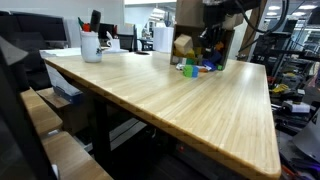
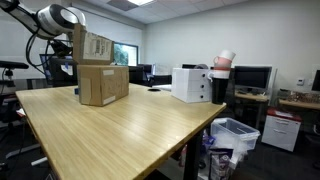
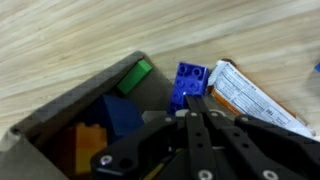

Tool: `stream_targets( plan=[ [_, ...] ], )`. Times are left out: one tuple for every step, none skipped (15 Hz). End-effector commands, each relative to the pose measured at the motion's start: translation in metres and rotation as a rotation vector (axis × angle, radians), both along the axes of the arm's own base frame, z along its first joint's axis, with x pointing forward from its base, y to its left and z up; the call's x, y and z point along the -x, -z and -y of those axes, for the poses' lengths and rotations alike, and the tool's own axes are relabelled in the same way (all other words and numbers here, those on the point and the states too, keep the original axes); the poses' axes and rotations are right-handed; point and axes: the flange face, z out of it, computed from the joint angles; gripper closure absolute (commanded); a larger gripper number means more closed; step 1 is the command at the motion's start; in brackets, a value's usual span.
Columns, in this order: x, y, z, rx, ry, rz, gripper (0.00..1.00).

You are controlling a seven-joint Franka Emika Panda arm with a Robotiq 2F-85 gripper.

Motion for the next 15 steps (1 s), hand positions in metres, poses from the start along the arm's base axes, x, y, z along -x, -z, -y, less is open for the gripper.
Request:
stream_targets(
  plan=[
    [0.01, -0.002, -0.004, -0.019, 0.012, 0.009, 0.98],
    [0.01, -0.003, -0.004, -0.025, 0.013, 0.013, 0.98],
    [0.01, -0.004, -0.004, -0.034, 0.013, 0.012, 0.98],
    [0.01, -0.005, -0.005, -0.042, 0.015, 0.014, 0.98],
    [0.011, -0.006, -0.005, -0.049, 0.016, 0.014, 0.99],
    [0.011, -0.008, -0.006, -0.065, 0.014, 0.009, 0.98],
    [0.012, -0.009, -0.006, -0.075, 0.014, 0.007, 1.0],
    [0.012, -0.011, -0.007, -0.089, 0.015, 0.007, 0.99],
    [0.014, -0.014, -0.008, -0.105, 0.014, 0.005, 1.0],
    [0.015, -0.016, -0.009, -0.117, 0.014, 0.008, 0.99],
    [0.017, -0.022, -0.011, -0.138, 0.01, 0.011, 0.99],
    [0.019, -0.027, -0.012, -0.154, 0.007, 0.016, 0.99],
    [0.022, -0.033, -0.013, -0.171, -0.003, 0.024, 0.99],
    [0.025, -0.038, -0.015, -0.186, -0.009, 0.028, 0.99],
    [0.028, -0.044, -0.016, -0.203, -0.017, 0.036, 0.98]
  ],
)
